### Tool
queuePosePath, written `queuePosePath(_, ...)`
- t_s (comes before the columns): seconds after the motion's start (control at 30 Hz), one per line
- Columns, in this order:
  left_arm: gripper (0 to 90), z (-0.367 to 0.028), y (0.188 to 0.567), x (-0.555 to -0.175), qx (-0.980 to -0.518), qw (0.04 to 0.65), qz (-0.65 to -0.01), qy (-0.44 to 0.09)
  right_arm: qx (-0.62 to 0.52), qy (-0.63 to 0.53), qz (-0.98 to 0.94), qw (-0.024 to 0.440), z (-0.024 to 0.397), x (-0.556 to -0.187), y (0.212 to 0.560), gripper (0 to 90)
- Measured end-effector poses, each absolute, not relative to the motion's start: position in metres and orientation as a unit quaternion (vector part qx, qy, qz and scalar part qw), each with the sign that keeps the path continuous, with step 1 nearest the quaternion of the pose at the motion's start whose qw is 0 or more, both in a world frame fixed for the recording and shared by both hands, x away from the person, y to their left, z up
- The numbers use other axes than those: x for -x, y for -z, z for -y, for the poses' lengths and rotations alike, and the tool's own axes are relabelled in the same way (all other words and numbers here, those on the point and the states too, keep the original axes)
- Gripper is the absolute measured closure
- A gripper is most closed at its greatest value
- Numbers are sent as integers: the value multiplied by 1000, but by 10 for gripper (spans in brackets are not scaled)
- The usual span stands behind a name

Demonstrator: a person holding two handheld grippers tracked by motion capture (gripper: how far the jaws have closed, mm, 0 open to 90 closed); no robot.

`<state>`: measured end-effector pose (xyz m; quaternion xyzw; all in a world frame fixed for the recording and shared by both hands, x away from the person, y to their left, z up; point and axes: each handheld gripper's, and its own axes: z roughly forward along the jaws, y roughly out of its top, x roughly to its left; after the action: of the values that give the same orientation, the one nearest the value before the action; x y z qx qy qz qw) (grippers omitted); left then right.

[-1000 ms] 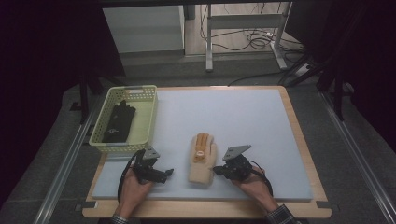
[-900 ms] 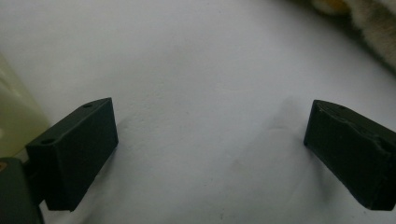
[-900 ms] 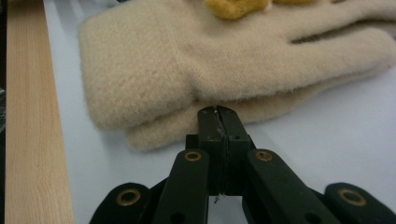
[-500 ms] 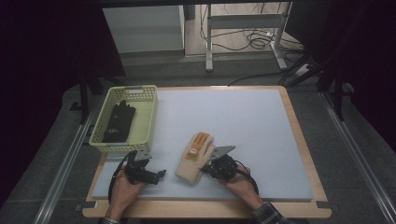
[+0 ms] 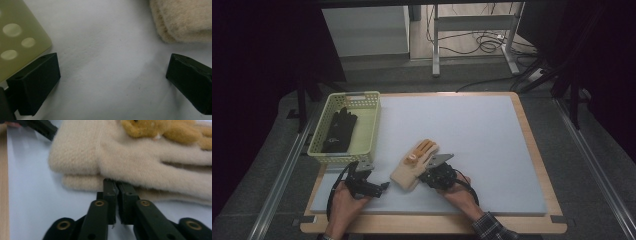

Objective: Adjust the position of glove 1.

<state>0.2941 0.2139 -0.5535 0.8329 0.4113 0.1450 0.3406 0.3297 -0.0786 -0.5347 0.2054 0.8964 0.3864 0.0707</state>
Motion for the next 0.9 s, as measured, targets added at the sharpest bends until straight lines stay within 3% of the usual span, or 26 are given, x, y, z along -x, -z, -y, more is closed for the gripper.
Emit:
queuePosePath(0.3,0,-215,554,-294,-832,343,-412,-143,-236,-384,-887,103,119,-331,523,648)
queuePosePath(0.63,0,-215,554,-294,-832,343,-412,-142,-294,-373,-866,155,179,-338,515,308)
queuePosePath(0.9,0,-214,554,-294,-830,344,-416,-141,-333,-361,-853,177,214,-344,518,207)
